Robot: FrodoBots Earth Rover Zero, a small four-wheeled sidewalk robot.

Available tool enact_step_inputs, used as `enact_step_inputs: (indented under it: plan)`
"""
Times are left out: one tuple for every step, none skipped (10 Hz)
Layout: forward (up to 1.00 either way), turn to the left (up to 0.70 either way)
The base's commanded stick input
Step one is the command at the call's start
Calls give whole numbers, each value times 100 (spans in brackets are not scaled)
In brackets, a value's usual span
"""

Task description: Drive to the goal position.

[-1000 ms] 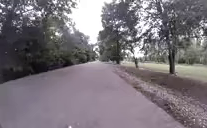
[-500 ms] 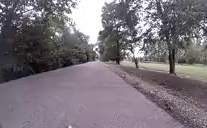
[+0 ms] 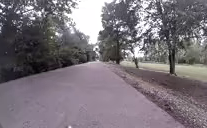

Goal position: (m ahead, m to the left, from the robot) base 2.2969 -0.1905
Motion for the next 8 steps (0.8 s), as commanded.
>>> enact_step_inputs:
  plan:
    - [6, 1]
    - [6, 1]
    - [6, 1]
    - [6, 1]
    - [6, 1]
    - [6, 1]
    - [6, 1]
    - [6, 1]
